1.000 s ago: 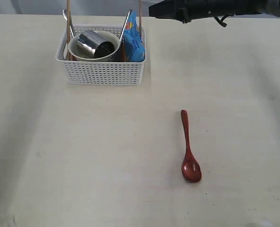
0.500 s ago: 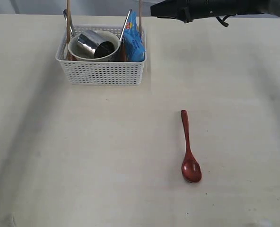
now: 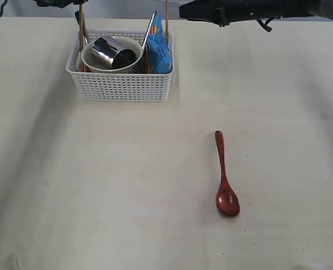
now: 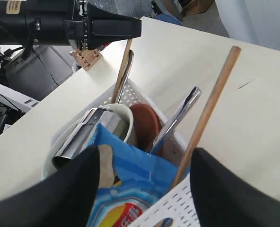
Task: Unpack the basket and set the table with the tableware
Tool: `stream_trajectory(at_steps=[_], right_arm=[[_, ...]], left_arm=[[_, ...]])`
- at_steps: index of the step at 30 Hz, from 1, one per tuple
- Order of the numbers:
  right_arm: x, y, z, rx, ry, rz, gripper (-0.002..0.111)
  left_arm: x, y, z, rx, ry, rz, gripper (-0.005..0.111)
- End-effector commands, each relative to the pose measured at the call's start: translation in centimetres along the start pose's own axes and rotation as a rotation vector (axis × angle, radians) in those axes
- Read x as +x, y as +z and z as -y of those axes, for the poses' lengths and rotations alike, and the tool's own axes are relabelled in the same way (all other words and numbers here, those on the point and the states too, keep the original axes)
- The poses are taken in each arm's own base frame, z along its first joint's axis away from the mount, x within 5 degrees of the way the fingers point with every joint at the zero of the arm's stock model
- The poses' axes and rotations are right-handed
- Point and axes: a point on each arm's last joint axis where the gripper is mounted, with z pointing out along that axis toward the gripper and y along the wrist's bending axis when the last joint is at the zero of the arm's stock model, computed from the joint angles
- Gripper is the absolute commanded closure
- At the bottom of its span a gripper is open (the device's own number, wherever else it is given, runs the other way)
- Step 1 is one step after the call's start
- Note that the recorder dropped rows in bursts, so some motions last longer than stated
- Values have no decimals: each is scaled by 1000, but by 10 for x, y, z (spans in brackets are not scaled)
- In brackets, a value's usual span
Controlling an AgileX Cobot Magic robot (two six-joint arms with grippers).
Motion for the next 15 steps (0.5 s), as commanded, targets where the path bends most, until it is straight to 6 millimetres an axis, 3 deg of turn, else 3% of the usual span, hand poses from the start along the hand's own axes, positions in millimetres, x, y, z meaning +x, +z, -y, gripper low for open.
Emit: stream_trajectory(at_steps=[1, 5, 15], right_arm=[[-7, -5, -4, -7, -13, 24, 54], [-7, -5, -4, -7, -13, 24, 54], [-7, -5, -4, -7, -13, 24, 54]], left_arm=[[-5, -1, 0, 3, -24, 33, 73], [-5, -1, 0, 8, -46, 33, 107], [-12, -10, 2, 12, -48, 49, 107]])
